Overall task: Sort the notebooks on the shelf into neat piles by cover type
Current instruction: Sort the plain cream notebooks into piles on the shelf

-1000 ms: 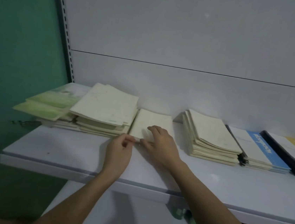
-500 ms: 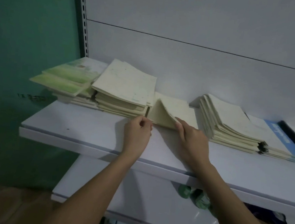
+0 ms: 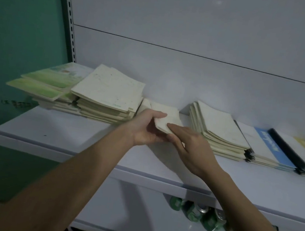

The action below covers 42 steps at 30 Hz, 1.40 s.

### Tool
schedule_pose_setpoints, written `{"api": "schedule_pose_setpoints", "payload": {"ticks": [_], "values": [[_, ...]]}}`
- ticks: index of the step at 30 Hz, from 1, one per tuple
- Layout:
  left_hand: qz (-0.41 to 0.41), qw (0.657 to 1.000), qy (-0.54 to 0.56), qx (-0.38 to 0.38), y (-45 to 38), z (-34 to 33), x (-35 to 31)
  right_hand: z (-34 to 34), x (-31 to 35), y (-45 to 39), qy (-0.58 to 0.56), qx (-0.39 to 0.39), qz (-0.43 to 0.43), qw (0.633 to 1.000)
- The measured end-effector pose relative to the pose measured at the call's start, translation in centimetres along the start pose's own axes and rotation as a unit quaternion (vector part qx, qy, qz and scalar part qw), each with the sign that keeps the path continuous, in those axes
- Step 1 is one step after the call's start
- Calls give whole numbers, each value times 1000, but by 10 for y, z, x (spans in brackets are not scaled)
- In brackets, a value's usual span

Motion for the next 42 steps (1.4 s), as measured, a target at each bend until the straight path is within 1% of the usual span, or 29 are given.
{"api": "schedule_pose_setpoints", "payload": {"ticks": [1,2,4,6,7,8,10,12,15,17,20,23,26,27,28,29,30,31,32,34,35,36,37,39,42], "values": [[-6,999,-28,-19,0,-2,-6,4,-2,-2,-12,0,-1,1000],[-16,998,-52,-34,0,-3,-13,10,-3,-5,-23,-17,1,1000],[-45,994,-87,-46,2,-5,-33,24,2,-8,-42,-97,11,994],[-88,988,-116,-58,6,-5,-58,34,9,-11,-85,-175,19,981],[-111,983,-126,-72,9,-4,-72,33,11,-12,-113,-184,17,976],[-135,977,-136,-92,14,-1,-84,30,13,-15,-130,-172,14,976],[-175,965,-152,-121,24,8,-106,11,15,-24,-119,-101,3,988],[-197,958,-158,-137,34,19,-120,-16,9,-37,-70,-6,-23,997],[-196,957,-146,-157,48,34,-123,-58,-4,-55,24,137,-69,988],[-187,960,-135,-159,53,43,-121,-79,-10,-65,49,195,-93,975],[-171,961,-141,-167,59,55,-122,-99,-18,-71,74,240,-104,962],[-160,959,-157,-172,65,66,-128,-94,-15,-64,112,219,-83,966],[-157,957,-175,-170,68,76,-132,-79,-5,-45,98,226,-67,967],[-157,956,-180,-169,69,79,-133,-74,-4,-39,77,233,-69,967],[-157,955,-185,-169,70,80,-132,-68,-6,-35,30,233,-81,969],[-156,955,-189,-167,71,81,-131,-59,-7,-34,-47,219,-104,969],[-152,955,-193,-166,72,80,-129,-51,-12,-35,-139,185,-128,964],[-149,955,-198,-163,72,79,-127,-40,-15,-38,-225,129,-147,955],[-145,955,-203,-161,72,77,-125,-27,-19,-42,-284,71,-176,940],[-137,955,-210,-157,70,74,-121,-6,-23,-48,-356,-15,-240,903],[-133,956,-213,-154,69,71,-118,3,-20,-51,-383,-44,-259,885],[-127,958,-211,-149,66,68,-115,9,-14,-54,-400,-67,-265,875],[-122,960,-205,-146,64,64,-112,15,-5,-58,-403,-82,-260,873],[-107,965,-190,-146,60,54,-103,20,18,-66,-387,-82,-222,891],[-77,976,-156,-129,51,41,-93,1,50,-71,-293,-29,-115,949]]}}
Point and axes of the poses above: each hand's wrist, its own y-axis away from the middle knuckle, its own z-axis out of the back of the hand, x = y × z, the point moved 6 cm from there along -y, towards the middle knuckle
